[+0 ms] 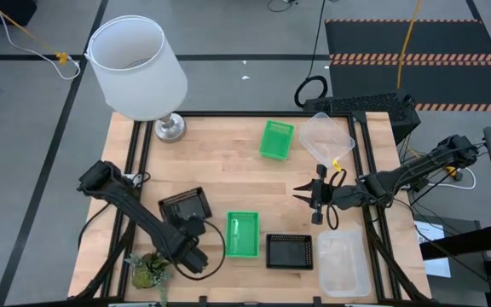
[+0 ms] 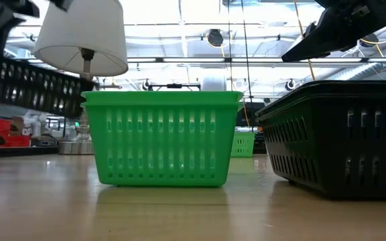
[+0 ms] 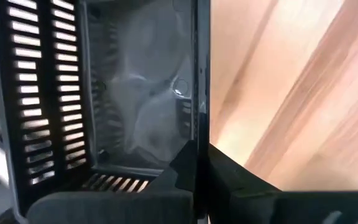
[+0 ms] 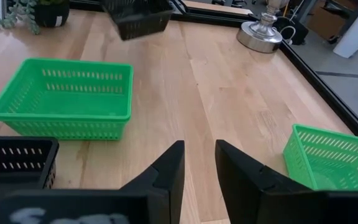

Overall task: Stack baskets by color
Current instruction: Stack the left black bin on top of the right stacked black bins

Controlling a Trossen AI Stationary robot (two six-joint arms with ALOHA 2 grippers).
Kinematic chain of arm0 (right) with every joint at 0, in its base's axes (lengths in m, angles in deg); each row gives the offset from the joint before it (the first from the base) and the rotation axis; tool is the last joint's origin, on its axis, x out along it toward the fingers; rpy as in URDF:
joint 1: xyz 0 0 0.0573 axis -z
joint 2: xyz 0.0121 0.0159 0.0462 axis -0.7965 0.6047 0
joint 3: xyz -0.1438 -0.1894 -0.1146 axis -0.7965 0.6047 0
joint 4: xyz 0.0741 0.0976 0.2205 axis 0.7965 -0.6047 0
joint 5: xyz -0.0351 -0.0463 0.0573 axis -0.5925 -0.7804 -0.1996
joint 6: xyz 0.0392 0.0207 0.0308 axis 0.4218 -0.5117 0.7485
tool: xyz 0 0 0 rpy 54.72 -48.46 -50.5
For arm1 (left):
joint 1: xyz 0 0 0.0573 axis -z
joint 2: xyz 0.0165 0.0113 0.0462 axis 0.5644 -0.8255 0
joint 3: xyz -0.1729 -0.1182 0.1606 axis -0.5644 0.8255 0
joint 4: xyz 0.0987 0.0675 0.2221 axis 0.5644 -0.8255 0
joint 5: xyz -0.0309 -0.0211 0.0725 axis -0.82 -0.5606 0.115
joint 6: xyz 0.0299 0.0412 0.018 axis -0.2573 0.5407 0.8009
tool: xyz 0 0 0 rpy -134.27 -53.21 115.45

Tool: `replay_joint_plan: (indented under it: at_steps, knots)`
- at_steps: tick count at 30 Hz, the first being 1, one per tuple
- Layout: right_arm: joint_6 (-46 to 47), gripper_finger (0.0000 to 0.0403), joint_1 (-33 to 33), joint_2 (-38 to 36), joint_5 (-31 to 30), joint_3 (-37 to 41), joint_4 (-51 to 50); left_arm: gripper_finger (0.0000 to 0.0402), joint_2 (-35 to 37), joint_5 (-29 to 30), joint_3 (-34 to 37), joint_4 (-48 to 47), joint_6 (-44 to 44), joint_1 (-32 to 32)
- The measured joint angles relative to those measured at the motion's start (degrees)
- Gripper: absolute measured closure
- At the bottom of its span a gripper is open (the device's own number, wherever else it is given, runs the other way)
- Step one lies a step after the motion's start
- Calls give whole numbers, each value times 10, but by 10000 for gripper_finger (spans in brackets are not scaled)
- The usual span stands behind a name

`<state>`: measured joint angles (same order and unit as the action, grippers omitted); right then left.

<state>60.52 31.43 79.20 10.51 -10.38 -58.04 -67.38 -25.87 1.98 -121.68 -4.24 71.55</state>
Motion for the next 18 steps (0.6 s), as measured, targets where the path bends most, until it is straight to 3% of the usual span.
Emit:
replay_joint_plan:
  at_steps: [6,9,14,18]
  knots:
    - [3,316,0,0,8,0,0,391,0,34,-64,-21,82,0]
    - [2,316,0,0,30,0,-1,390,0,79,-96,-11,130,-5]
    - [12,316,0,-13,33,0,-24,394,0,153,-143,67,229,-32]
    - [43,316,0,-43,30,-8,-62,393,0,179,-148,160,329,-56]
